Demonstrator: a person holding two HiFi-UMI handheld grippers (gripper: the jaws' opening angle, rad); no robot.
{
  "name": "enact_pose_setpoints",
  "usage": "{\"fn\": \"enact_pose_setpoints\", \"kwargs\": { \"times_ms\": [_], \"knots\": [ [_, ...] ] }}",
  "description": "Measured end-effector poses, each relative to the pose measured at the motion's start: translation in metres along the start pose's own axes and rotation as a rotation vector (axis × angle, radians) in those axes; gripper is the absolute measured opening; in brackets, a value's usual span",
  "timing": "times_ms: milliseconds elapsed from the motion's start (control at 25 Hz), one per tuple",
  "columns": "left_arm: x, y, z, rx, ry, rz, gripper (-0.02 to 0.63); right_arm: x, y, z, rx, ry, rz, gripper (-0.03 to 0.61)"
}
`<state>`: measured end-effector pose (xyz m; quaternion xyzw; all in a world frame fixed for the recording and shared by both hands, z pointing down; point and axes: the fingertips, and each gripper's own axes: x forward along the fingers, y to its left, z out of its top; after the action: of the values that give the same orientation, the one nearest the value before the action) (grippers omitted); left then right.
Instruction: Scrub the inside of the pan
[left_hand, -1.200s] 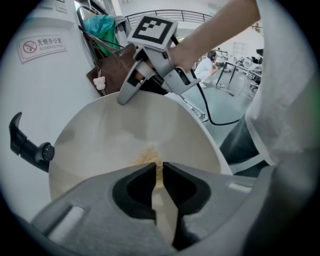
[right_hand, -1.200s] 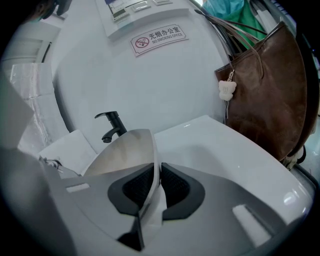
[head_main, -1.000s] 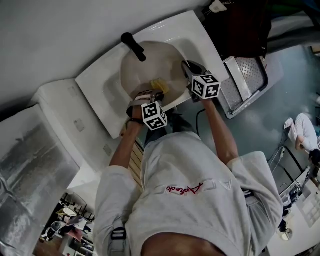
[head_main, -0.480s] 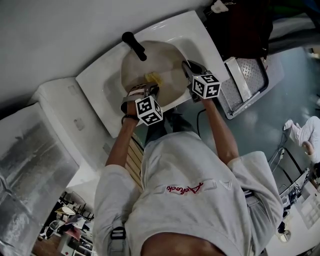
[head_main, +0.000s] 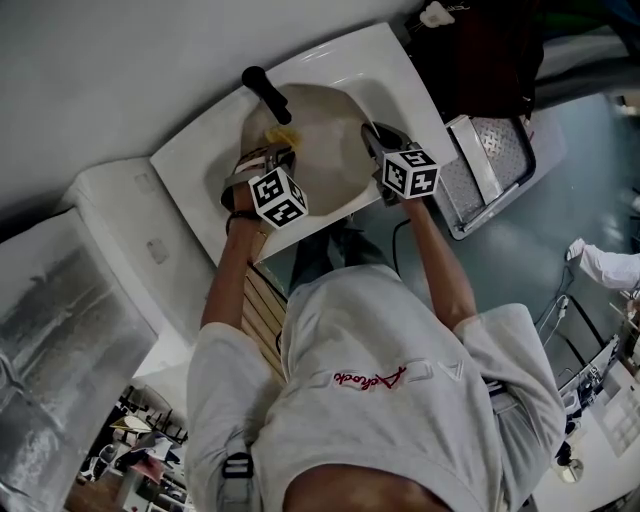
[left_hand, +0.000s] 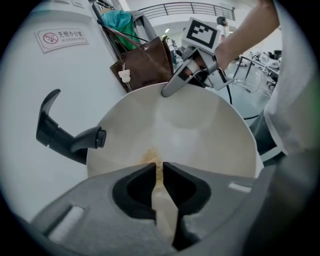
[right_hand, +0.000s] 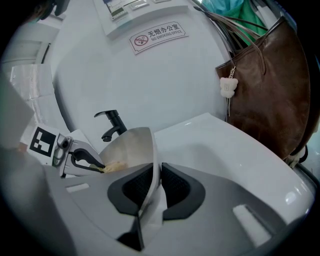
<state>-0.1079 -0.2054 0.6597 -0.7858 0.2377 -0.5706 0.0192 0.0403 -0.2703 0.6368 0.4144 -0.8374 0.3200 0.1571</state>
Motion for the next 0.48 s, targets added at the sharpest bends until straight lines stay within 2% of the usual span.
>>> {"fn": "enact_pose_setpoints", "kwargs": {
  "times_ms": [200,480],
  "knots": [
    [0.002,-0.002,-0.012,-0.009,0.028,-0.026,0.046,0.000,0.000,0.000,0.002,-0.001,0.000,0.046],
    [0.002,-0.039,-0.018,0.005,0.031,-0.105,0.046,0.001,0.000,-0.001,0.000,-0.001,-0.004,0.046]
  ]
}}
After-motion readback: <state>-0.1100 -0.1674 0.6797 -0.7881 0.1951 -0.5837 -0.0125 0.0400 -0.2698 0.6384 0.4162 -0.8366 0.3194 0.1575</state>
